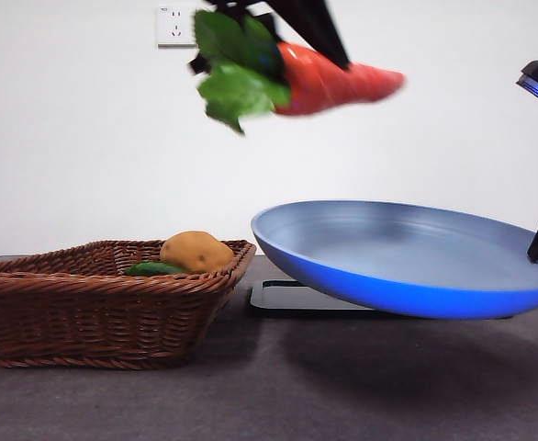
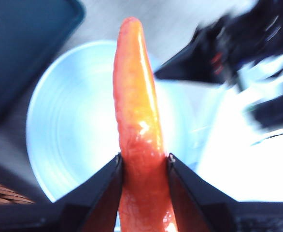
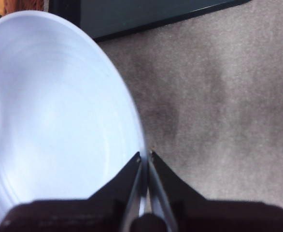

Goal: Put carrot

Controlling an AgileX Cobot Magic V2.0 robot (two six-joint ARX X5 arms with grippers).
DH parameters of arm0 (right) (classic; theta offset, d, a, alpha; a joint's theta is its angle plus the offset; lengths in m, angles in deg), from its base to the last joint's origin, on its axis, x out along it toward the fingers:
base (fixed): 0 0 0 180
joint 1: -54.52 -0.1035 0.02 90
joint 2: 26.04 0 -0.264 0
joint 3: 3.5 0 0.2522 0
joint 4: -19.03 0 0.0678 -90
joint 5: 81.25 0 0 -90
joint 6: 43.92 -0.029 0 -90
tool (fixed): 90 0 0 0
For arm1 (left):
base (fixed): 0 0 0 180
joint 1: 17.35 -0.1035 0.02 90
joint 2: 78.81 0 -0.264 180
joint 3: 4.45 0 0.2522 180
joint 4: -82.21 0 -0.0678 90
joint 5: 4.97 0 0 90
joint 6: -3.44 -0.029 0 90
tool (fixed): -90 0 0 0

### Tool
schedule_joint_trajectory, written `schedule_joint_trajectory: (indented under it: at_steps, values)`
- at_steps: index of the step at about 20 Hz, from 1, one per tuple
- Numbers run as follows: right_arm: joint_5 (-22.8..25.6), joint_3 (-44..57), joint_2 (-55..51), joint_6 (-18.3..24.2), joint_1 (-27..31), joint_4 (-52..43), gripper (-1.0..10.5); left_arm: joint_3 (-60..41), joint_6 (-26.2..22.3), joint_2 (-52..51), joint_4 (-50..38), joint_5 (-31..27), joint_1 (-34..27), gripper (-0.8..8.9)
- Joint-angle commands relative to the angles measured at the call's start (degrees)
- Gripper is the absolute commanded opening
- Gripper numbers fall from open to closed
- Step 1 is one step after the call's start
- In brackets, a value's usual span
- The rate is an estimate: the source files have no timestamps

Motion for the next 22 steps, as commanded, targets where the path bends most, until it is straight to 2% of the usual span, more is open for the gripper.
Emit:
schedule_joint_trajectory:
  at_steps: [1,2,4,10,11,14,15,19,22]
  values:
    - [-0.3,-0.8,0.2,0.2,-0.1,-0.9,0.0,0.7,-2.7,2.9,-1.4,-12.5,6.0,0.86]
    - [-0.3,-0.8,0.2,0.2,-0.1,-0.8,0.0,0.7,-2.7,4.2,-2.3,-14.4,7.6,0.86]
    - [-0.3,-0.8,0.2,0.2,-0.1,-0.8,0.0,0.7,-2.5,7.3,-4.7,-14.6,9.3,0.86]
    - [-0.4,-0.8,0.2,0.1,-0.1,-0.8,0.0,0.7,-2.1,13.8,-5.2,-15.3,10.1,0.88]
    - [-0.5,-0.8,0.2,0.0,-0.1,-0.8,0.0,0.7,-1.1,14.0,-5.2,-15.4,10.1,0.94]
    - [-0.5,-0.8,0.2,0.0,-0.1,-0.7,0.0,0.7,-0.3,14.1,-5.2,-15.4,10.4,2.40]
    - [-0.4,-0.8,0.2,0.0,-0.1,-0.7,0.0,0.7,0.0,14.1,-5.0,-15.4,10.5,2.59]
    - [0.0,-0.8,0.7,0.0,0.0,0.7,0.0,0.8,0.3,11.7,-0.4,-15.3,10.4,2.59]
    - [2.5,-2.9,3.9,0.4,0.7,5.1,0.0,0.8,0.3,6.5,2.6,-15.4,10.1,2.59]
